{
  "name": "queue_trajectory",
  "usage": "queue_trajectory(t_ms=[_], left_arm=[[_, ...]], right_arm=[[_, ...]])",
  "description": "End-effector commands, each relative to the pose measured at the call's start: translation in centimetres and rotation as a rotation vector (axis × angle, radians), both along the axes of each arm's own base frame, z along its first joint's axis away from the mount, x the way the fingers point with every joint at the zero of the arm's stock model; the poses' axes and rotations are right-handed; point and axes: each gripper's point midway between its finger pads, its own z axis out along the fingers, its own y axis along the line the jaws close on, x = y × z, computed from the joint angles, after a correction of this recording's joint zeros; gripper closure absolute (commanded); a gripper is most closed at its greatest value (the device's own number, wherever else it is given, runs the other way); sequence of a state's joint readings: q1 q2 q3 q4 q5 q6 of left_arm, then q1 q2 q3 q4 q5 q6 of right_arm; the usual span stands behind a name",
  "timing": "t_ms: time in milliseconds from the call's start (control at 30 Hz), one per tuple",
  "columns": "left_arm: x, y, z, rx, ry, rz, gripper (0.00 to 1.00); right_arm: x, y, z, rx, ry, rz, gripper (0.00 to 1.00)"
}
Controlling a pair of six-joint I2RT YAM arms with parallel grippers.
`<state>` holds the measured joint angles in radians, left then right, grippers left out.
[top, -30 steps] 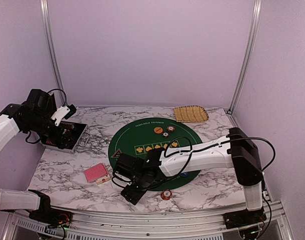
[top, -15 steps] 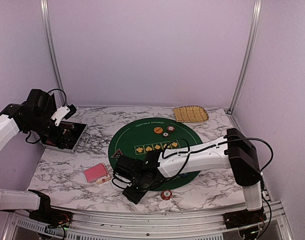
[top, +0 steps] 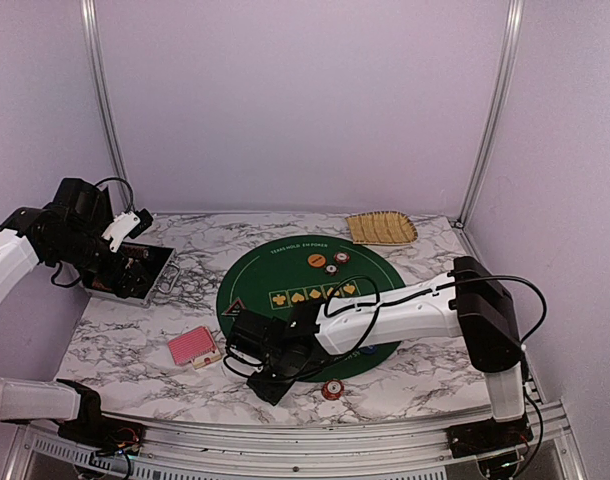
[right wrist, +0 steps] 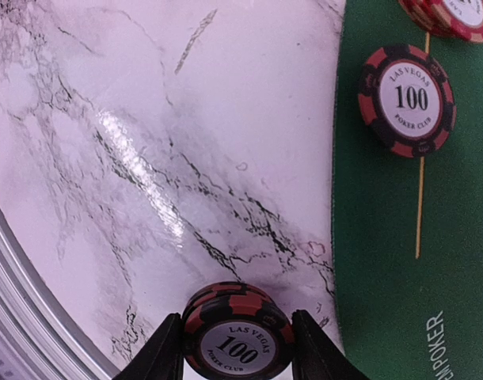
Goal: Distribute texas hold em gaming equipment
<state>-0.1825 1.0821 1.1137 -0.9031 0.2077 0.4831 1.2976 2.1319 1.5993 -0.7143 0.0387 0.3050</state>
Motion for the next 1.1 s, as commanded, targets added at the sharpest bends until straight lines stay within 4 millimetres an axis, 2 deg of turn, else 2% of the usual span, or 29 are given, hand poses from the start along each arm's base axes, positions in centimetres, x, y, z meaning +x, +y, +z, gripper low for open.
queue_trajectory(t_ms=[0,400,833,933,1067], left_arm=[[-0.4,0.3,0.6,0.007,-0.006,0.0,0.01],[-0.4,0.2,0.6,0.005,-0.007,-0.001,0.01],[-0.6,0.2,0.4,0.003,-0.003,-0.008,0.01],[-0.6,0.2,0.3,0.004,0.0,-0.009,0.01],[-0.8,0.2,0.0,0.006,0.004,-0.011,0.01]], right_arm=[[0.7,1.1,2.1,0.051,-0.026,-0.011,0.58],[0.6,1.2,3.2,0.064,-0.028,-0.012,0.67],[0.7,1.6,7.0,0.136,-0.033,-0.032,0.74],[1.0,1.3,7.4,0.136,-0.039,-0.044,0.74],[1.9,-0.2,6.9,0.111,-0.031,-0.082,0.76]])
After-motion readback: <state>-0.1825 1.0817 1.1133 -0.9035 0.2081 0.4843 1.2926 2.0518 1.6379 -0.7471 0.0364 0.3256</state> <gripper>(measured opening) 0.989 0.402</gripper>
